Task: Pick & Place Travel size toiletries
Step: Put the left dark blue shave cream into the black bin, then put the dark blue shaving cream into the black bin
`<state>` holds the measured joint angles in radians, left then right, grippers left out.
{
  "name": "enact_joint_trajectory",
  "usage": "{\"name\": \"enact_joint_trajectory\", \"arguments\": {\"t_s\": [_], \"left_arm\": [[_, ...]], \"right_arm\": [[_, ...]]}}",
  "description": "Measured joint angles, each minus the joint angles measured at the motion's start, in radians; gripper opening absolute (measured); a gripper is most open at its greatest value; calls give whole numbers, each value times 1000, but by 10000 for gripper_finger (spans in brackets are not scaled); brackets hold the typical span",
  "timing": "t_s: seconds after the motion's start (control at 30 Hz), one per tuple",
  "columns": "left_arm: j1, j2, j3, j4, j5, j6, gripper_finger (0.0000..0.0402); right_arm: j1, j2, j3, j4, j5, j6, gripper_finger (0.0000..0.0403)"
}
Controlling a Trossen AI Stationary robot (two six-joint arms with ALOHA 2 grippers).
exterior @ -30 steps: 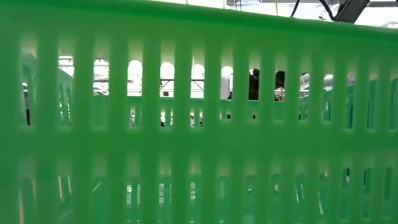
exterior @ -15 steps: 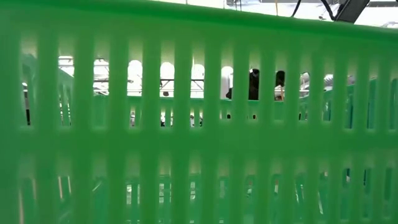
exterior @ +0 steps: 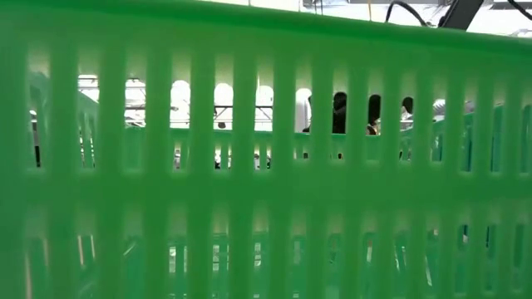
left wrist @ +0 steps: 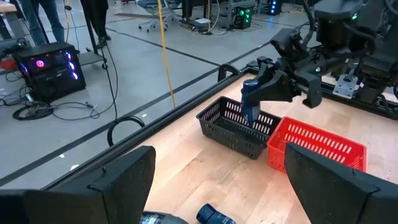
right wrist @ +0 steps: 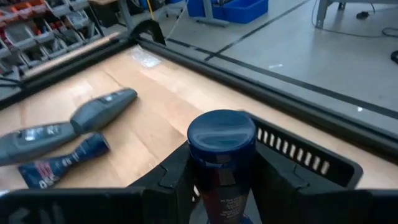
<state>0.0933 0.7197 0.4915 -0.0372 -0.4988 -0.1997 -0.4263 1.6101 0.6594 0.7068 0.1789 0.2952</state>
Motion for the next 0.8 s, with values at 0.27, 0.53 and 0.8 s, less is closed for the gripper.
{"name": "enact_joint_trajectory", "arguments": {"t_s": [0.27, 0.53, 0.8], "left_arm": [[3, 0, 0, -6, 0, -10, 349], [3, 0, 0, -20, 0, -13, 349], [4, 0, 0, -21, 0, -15, 349]], "right_arm": [[2, 0, 0, 1, 0, -10, 133], [2, 0, 0, 2, 2, -66, 157], [2, 0, 0, 33, 0, -80, 198]]}}
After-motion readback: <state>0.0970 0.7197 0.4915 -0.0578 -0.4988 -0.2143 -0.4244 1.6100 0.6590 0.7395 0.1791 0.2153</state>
